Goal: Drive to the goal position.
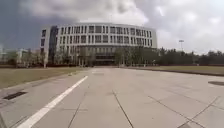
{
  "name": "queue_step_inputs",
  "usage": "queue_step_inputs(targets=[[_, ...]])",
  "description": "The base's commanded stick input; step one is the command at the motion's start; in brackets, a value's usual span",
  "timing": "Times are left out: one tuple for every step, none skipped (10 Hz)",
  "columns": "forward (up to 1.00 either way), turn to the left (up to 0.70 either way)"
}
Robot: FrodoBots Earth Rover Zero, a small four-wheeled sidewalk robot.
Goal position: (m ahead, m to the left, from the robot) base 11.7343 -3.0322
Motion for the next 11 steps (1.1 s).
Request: queue_step_inputs(targets=[[0.85,0.0],[0.98,0.0],[1.0,0.0],[1.0,0.0],[1.0,0.0],[1.0,0.0],[1.0,0.0],[1.0,0.0],[0.86,0.0],[0.85,0.0],[0.85,0.0]])
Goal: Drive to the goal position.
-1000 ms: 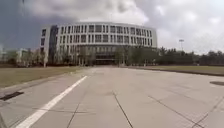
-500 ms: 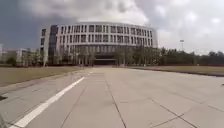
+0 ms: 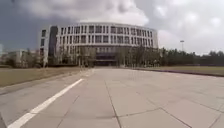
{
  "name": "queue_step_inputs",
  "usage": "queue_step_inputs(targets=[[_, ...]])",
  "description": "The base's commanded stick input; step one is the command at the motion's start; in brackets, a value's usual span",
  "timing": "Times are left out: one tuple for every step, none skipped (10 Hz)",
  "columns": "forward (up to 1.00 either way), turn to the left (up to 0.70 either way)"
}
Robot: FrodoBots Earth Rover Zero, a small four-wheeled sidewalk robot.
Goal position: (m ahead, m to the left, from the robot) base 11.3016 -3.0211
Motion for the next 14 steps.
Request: queue_step_inputs(targets=[[0.73,0.0],[0.7,0.0],[0.7,0.0],[0.7,0.0],[0.7,0.0],[0.7,0.0],[0.7,0.0],[0.7,0.0],[0.7,0.0],[0.7,0.0],[0.7,0.0],[0.7,0.0],[0.7,0.01],[0.7,0.03]])
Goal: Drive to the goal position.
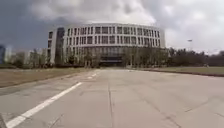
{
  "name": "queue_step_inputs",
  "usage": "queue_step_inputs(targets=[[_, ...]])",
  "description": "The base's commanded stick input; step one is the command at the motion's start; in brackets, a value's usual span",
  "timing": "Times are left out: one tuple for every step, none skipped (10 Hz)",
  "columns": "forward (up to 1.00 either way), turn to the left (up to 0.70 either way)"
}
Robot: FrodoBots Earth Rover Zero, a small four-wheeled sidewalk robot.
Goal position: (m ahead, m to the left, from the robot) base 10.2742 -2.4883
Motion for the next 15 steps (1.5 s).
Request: queue_step_inputs(targets=[[0.7,0.14],[0.7,0.35],[0.7,0.26],[0.7,0.13],[0.7,0.01],[0.7,0.0],[0.7,0.0],[0.7,0.0],[0.7,0.0],[0.7,0.0],[0.7,0.0],[0.7,0.0],[0.7,0.0],[0.7,0.0],[0.7,0.0]])
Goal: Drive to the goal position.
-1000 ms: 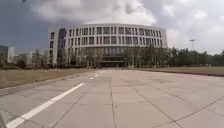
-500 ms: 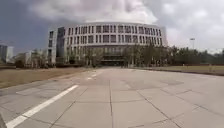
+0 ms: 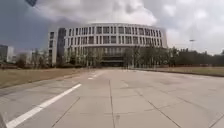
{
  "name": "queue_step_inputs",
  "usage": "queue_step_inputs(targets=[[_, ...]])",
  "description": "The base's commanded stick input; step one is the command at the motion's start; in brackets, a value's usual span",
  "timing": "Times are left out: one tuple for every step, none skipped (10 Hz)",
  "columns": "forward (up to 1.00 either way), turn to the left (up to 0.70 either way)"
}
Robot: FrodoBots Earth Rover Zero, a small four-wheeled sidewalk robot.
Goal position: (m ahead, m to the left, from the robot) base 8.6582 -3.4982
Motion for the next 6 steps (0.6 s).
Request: queue_step_inputs(targets=[[0.7,0.0],[0.7,0.0],[0.7,0.0],[0.7,0.0],[0.7,0.0],[0.7,0.0]])
